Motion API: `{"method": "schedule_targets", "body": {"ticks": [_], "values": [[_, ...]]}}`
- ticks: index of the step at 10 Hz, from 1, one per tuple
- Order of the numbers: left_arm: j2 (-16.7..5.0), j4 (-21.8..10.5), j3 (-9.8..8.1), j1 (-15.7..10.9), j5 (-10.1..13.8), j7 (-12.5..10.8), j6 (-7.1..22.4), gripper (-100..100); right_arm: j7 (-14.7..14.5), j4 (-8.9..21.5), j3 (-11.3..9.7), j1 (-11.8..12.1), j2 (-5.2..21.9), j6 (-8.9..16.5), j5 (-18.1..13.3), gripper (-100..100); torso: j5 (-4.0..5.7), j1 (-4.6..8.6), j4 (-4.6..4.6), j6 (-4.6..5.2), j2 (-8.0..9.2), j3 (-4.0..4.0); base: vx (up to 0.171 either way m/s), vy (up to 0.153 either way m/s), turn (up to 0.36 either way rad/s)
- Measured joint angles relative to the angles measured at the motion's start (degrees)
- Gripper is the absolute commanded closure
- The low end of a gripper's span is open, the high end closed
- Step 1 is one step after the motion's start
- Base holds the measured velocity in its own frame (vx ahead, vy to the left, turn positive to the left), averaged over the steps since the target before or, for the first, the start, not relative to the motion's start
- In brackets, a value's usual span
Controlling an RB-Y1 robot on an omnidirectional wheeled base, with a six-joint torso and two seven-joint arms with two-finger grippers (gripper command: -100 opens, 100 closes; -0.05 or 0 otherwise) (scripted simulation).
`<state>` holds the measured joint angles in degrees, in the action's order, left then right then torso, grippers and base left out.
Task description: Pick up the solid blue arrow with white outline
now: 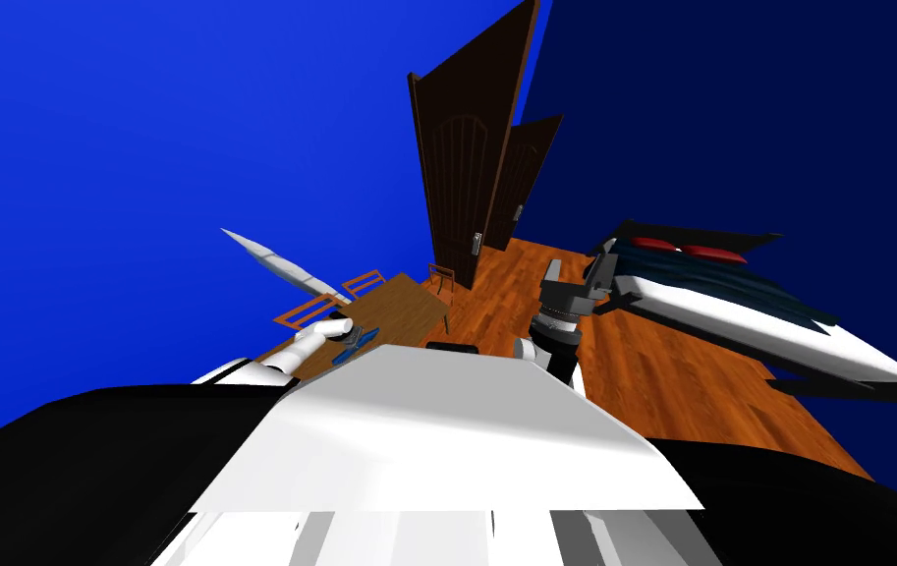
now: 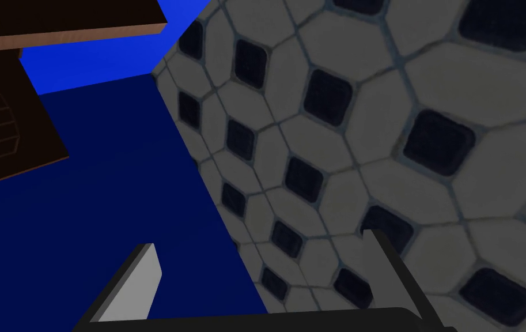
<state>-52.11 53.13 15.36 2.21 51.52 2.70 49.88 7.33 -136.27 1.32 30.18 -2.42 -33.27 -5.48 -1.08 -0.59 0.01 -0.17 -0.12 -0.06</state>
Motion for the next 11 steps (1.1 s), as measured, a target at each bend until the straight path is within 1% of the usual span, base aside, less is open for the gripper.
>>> {"method": "schedule_targets", "body": {"ticks": [1, 5, 6, 7, 8, 9, 10, 11], "values": [[0.01, -0.14, 0.04, -0.16, 0.03, 0.16, -0.01, 100, 0.0, 0.0, 0.0, 0.0, 0.0, 0.0, 0.0, 0, -0.01, -0.03, 0.02, -0.03, 0.1, 0.06, 0.0, -0.001, 0.016], [0.04, -0.24, -0.12, -0.13, 0.18, -0.19, 0.01, 100, 0.0, 0.0, 0.0, 0.0, 0.0, 0.0, 0.0, 0, 0.02, 0.0, 0.0, 0.15, 0.14, 0.06, 0.0, 0.0, 0.004], [0.04, -0.24, -0.13, -0.13, 0.18, -0.2, 0.01, 0, 0.0, 0.0, 0.0, 0.0, 0.0, 0.0, 0.0, 0, 0.01, -0.01, -0.01, 0.15, 0.14, 0.06, 0.0, 0.0, 0.0], [0.04, -0.24, -0.14, -0.14, 0.19, -0.2, 0.01, 100, 0.0, 0.0, 0.0, 0.0, 0.0, 0.0, 0.0, 0, 0.01, -0.02, -0.01, 0.14, 0.14, 0.06, -0.058, 0.019, -0.343], [0.37, -1.28, -1.73, 1.06, 1.32, 0.6, -0.4, 100, 0.0, 0.0, -0.01, -0.02, 0.0, 0.0, 0.0, 0, -0.21, -0.14, 0.02, 0.37, 0.25, 0.12, -0.093, 0.021, -0.459], [0.62, -1.87, -2.72, 2.29, 1.81, 1.13, -0.72, 100, 0.0, 0.01, -0.01, -0.03, 0.0, 0.01, 0.0, 0, -0.45, -0.23, 0.05, 0.56, 0.23, 0.12, -0.054, 0.015, -0.182], [0.81, -1.58, -3.09, 3.04, 1.98, 1.14, -0.91, 100, 0.0, 0.01, 0.0, -0.01, 0.0, 0.01, 0.0, 0, -0.53, -0.29, 0.0, 0.49, 0.09, 0.03, -0.075, 0.017, -0.339], [1.06, -0.29, -4.72, 5.16, 2.67, 0.4, -1.12, 100, 0.0, 0.01, 0.0, -0.02, 0.0, 0.01, 0.0, 0, -0.68, -0.33, 0.0, 0.63, 0.11, 0.04, -0.07, 0.011, -0.452]]}}
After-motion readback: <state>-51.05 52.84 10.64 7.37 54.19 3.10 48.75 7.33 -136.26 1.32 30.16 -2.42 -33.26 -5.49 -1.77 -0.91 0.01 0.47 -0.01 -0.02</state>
